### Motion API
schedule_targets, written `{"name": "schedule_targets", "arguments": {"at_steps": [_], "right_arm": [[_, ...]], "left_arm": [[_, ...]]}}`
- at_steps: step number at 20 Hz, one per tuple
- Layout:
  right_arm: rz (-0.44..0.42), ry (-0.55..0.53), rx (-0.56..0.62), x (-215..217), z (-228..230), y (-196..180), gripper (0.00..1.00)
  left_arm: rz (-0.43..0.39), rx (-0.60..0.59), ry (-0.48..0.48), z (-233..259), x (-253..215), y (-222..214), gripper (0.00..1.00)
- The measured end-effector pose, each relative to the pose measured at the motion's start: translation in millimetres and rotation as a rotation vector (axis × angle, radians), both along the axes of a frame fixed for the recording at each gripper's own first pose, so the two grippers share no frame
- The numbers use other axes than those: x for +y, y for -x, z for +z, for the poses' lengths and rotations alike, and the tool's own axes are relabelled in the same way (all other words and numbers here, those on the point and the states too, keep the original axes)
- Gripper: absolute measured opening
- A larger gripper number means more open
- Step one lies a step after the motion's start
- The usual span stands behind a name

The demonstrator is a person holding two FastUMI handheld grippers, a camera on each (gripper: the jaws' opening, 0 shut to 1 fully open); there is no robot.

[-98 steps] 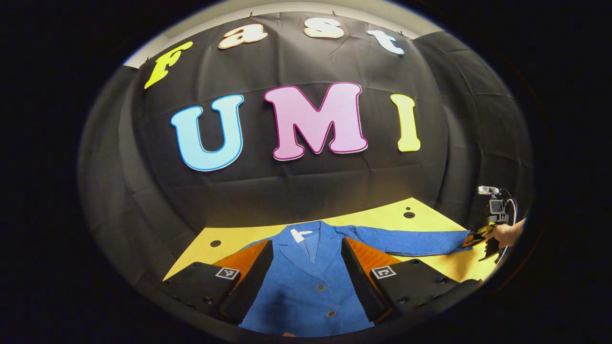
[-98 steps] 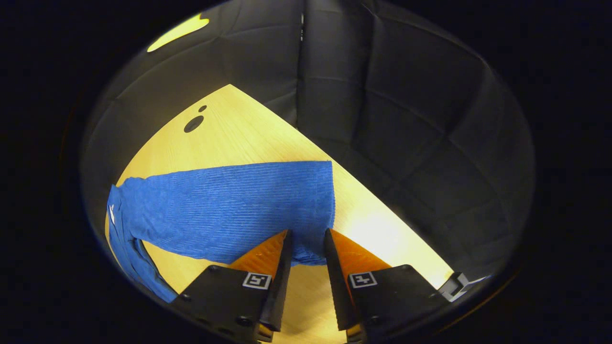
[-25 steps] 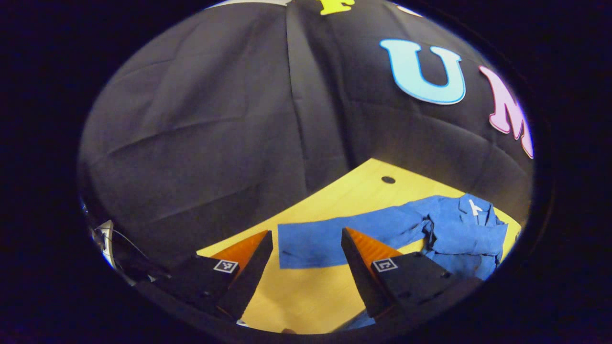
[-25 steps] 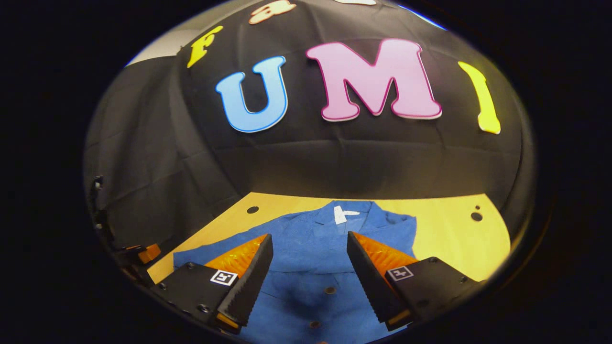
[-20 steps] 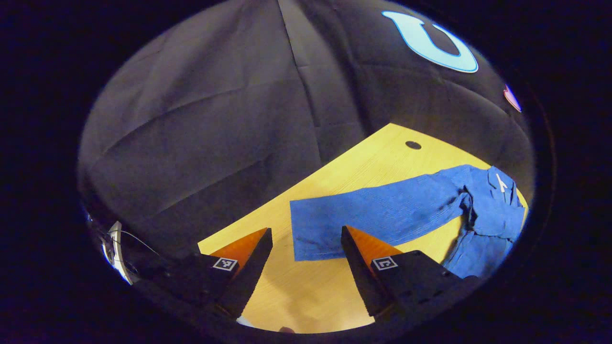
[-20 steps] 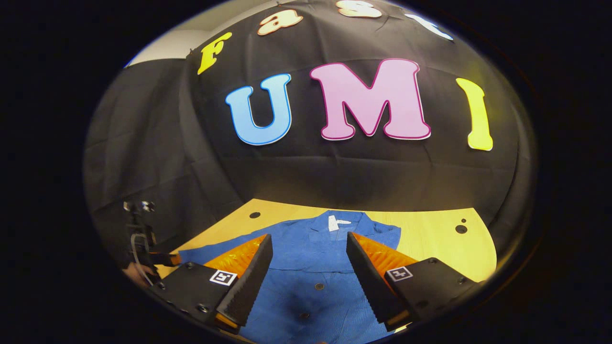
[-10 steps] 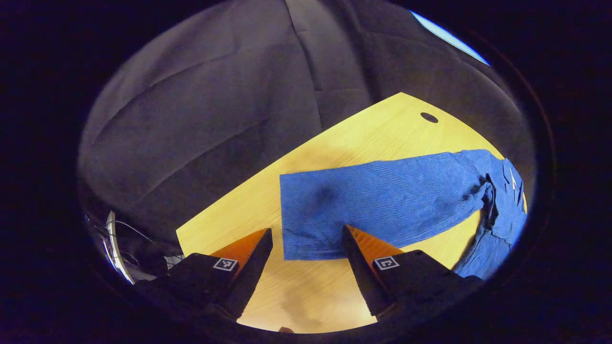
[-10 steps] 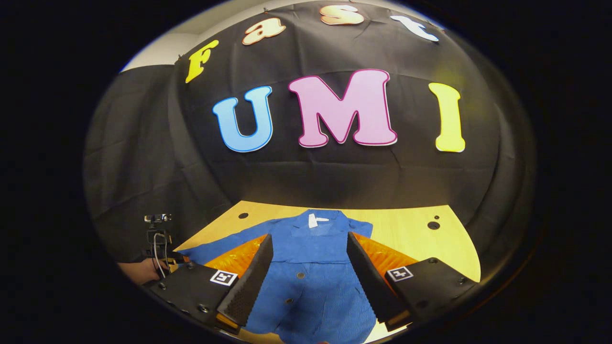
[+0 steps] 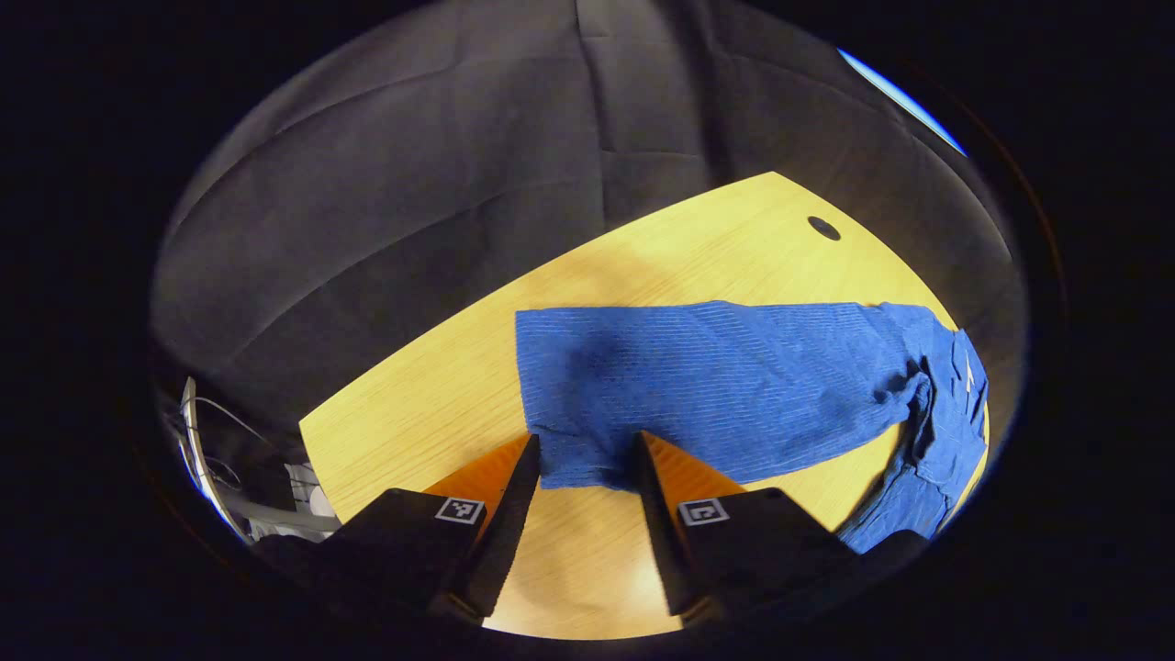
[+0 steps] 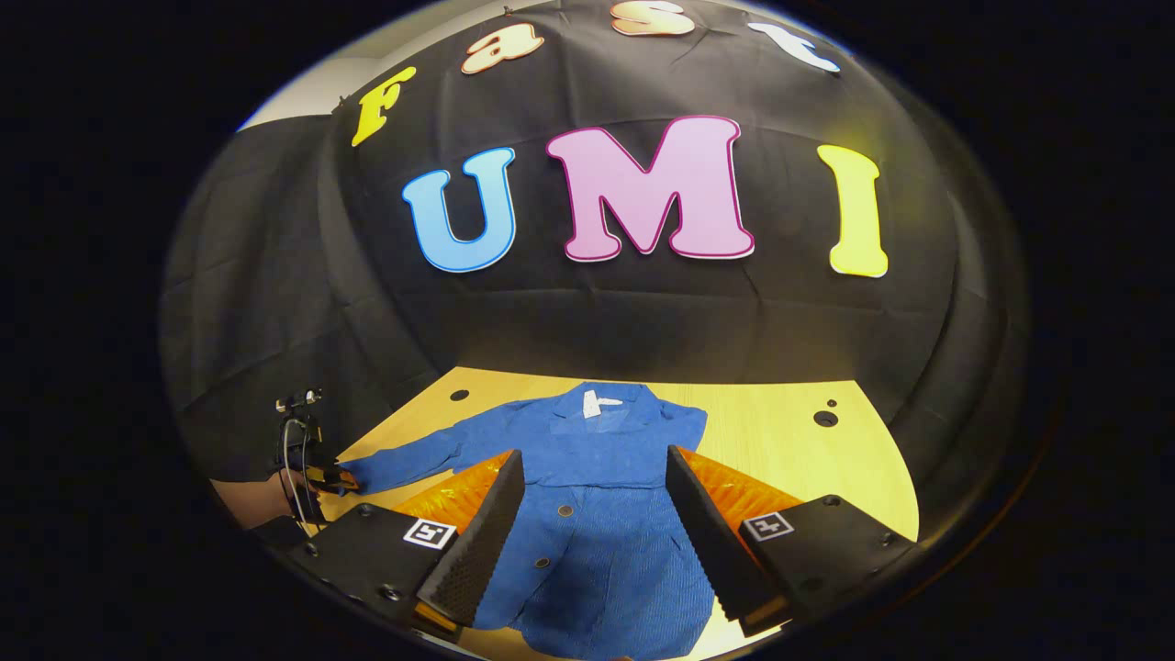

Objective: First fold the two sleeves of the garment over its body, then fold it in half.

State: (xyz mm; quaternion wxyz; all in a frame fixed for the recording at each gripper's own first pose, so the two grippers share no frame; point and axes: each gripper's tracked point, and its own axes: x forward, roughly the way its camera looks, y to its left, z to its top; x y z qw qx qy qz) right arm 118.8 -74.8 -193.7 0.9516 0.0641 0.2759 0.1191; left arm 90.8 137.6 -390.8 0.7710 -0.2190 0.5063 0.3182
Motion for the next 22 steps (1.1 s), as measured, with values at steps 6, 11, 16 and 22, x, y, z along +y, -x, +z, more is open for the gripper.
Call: {"name": "schedule_targets", "arguments": {"at_steps": [6, 11, 16, 22], "right_arm": [[0.016, 0.011, 0.041, -4.3, -15.8, 4.4, 0.98], [0.013, 0.021, 0.046, -14.4, -21.2, 0.4, 0.98], [-0.006, 0.041, 0.047, -32.0, -26.6, -3.1, 0.98], [-0.050, 0.018, 0.077, -52.2, -35.0, -3.9, 0.98]], "left_arm": [[0.016, -0.132, 0.068, 8.0, -13.2, -22.7, 0.09], [0.049, -0.151, 0.088, 6.1, -13.0, -28.4, 0.00], [0.001, -0.225, 0.052, 46.8, -22.3, -44.4, 0.00], [-0.163, -0.344, 0.029, 109.2, -74.0, -107.2, 0.00]]}}
